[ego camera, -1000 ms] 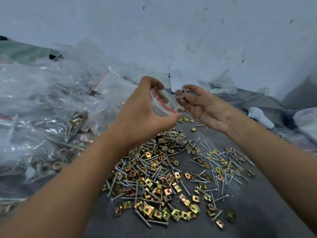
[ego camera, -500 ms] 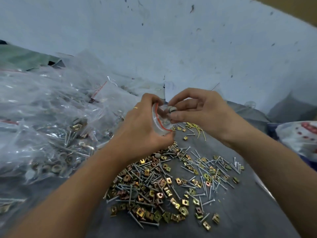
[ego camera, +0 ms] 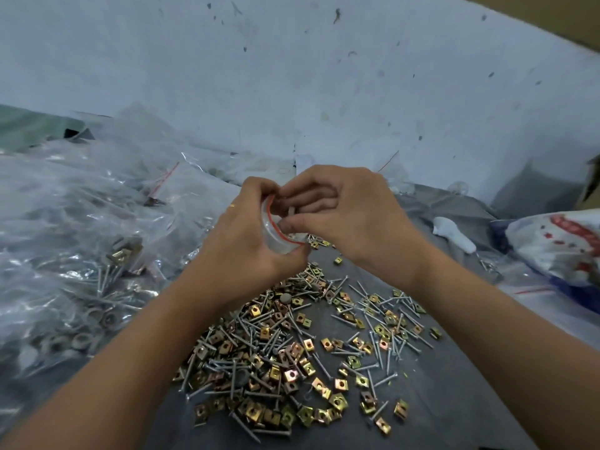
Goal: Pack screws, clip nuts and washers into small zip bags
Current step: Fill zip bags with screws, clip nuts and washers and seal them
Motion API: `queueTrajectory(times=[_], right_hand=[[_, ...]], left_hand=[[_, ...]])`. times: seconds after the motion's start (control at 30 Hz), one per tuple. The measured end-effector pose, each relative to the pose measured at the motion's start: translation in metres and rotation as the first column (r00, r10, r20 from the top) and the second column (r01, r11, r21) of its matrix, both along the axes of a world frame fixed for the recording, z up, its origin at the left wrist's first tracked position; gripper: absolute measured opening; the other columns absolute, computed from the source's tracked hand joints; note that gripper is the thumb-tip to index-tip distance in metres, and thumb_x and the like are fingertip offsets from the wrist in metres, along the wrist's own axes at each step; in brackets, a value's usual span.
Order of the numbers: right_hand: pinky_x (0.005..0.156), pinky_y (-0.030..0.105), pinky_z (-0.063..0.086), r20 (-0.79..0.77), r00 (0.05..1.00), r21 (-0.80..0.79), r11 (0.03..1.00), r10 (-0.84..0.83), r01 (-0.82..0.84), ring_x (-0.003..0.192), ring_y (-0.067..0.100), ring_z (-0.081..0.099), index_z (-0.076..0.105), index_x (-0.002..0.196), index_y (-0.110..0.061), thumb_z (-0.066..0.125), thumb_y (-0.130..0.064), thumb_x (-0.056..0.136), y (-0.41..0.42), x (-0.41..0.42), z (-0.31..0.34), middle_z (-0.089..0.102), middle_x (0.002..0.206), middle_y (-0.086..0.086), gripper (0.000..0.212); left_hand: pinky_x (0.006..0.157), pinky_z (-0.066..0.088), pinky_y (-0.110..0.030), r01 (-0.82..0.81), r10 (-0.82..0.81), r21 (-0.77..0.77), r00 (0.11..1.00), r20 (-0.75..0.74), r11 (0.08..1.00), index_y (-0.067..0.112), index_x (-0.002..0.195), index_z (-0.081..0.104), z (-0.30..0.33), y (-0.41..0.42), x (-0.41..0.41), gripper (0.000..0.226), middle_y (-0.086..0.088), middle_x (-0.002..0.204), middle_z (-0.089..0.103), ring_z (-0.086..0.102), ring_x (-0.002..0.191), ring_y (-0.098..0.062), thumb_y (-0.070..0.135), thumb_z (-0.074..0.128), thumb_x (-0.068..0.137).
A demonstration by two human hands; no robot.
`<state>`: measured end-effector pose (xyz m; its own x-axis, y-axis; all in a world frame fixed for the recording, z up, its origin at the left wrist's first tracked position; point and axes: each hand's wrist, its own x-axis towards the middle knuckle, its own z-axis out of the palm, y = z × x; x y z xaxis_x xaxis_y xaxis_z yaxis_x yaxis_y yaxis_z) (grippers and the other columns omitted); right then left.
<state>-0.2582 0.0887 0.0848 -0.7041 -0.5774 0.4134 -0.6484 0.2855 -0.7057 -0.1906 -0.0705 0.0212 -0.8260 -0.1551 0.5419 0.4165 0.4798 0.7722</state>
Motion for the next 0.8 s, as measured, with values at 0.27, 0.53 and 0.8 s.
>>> queueTrajectory(times=[0.27, 0.53, 0.8], right_hand=[[0.095, 0.04, 0.061, 0.246, 0.942, -0.3, 0.942, 0.227, -0.148, 0.107, 0.036, 0.074, 0.059, 0.127, 0.012, 0.051, 0.0, 0.105, 0.012, 0.0, 0.009, 0.072, 0.119, 0.028, 0.026], [0.076, 0.038, 0.062, 0.278, 0.866, -0.309, 0.814, -0.416, 0.491, 0.072, 0.02, 0.073, 0.07, 0.09, -0.012, 0.051, -0.009, 0.101, 0.037, -0.096, -0.013, 0.077, 0.078, 0.005, 0.022], [0.085, 0.023, 0.048, -0.207, 0.911, 0.45, 0.791, -0.358, 0.413, 0.11, 0.023, 0.067, 0.077, 0.115, -0.014, 0.07, -0.014, 0.098, 0.01, -0.167, -0.099, 0.075, 0.115, 0.006, 0.019]], left_hand=[[0.088, 0.06, -0.046, -0.031, 0.031, 0.042, 1.0, 0.0, 0.999, 0.032, 0.123, 0.047, -0.003, -0.005, -0.003, 0.065, 0.012, 0.109, 0.069, 0.072, 0.097, -0.009, 0.042, 0.083, 0.071], [0.092, 0.058, -0.039, -0.135, 0.134, 0.099, 0.991, 0.011, 0.986, 0.024, 0.127, 0.049, -0.001, -0.013, -0.006, 0.068, 0.011, 0.107, 0.07, 0.07, 0.099, -0.008, 0.045, 0.086, 0.074], [0.07, 0.041, -0.001, -0.232, 0.232, 0.2, 0.972, 0.025, 0.952, 0.023, 0.127, 0.05, 0.0, -0.018, -0.012, 0.057, 0.01, 0.109, 0.071, 0.061, 0.089, 0.011, 0.03, 0.086, 0.083]])
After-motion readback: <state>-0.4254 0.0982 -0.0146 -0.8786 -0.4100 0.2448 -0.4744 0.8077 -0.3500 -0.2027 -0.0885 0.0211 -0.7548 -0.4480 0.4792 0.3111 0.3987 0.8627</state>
